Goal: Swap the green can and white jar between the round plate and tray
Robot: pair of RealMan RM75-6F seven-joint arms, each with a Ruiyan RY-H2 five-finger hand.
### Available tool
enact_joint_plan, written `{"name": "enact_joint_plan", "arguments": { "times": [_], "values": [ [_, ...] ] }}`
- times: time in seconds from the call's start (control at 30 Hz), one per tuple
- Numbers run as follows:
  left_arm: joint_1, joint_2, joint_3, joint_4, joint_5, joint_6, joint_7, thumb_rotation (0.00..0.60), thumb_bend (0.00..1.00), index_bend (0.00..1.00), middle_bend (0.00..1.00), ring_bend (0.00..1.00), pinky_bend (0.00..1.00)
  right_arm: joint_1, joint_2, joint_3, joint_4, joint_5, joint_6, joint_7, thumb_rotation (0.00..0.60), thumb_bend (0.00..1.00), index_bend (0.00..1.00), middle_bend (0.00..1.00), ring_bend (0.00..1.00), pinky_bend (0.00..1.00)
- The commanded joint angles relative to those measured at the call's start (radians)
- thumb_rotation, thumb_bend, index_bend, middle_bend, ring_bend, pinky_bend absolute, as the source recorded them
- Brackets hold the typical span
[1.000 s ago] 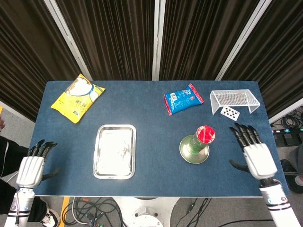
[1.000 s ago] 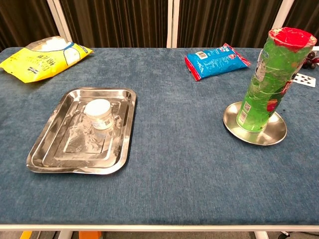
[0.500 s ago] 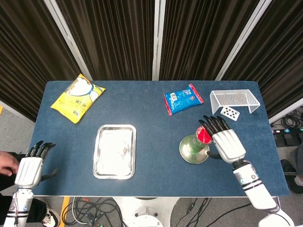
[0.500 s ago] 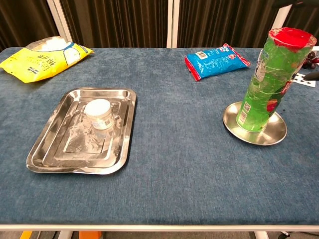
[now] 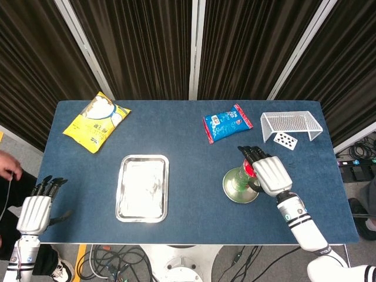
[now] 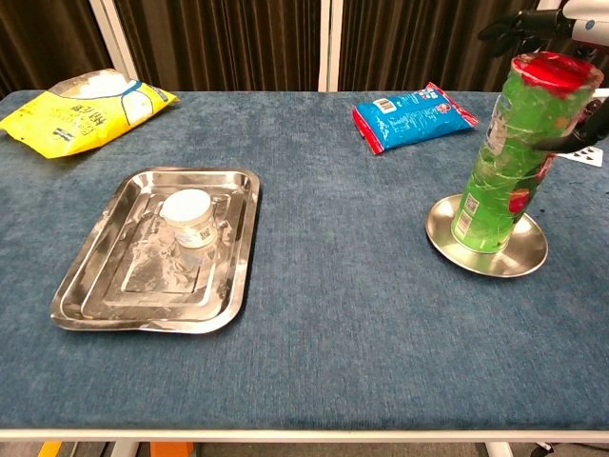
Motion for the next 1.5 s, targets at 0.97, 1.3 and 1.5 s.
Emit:
{"name": "enact_joint_plan", "arguments": {
  "times": [0.97, 1.3, 1.5],
  "values": [
    [0.0, 0.004, 0.006, 0.012, 0.009, -0.002, -0.02, 0.6, 0.09, 0.18, 0.17, 0.08, 0.2, 0.302, -0.205, 0.121, 0.093, 0.095, -0.055, -0.103, 0.6, 0.28, 0.31, 0.33, 0.34, 0.53],
    [0.005, -0.002, 0.011, 0.042, 0.001, -0.01, -0.046, 0.6, 0.09, 0.18, 0.17, 0.08, 0.2, 0.425, -0.344, 0.125, 0.256, 0.157, -0.098, -0.118, 0.6, 0.28, 0.31, 0.3, 0.34, 0.49],
    [0.011, -0.003, 0.014, 0.057, 0.001, -0.004, -0.06, 0.6, 0.09, 0.18, 0.17, 0.08, 0.2, 0.457, -0.369, 0.114, 0.291, 0.182, -0.105, -0.124, 0.6, 0.27, 0.28, 0.27, 0.32, 0.44]
  ]
}}
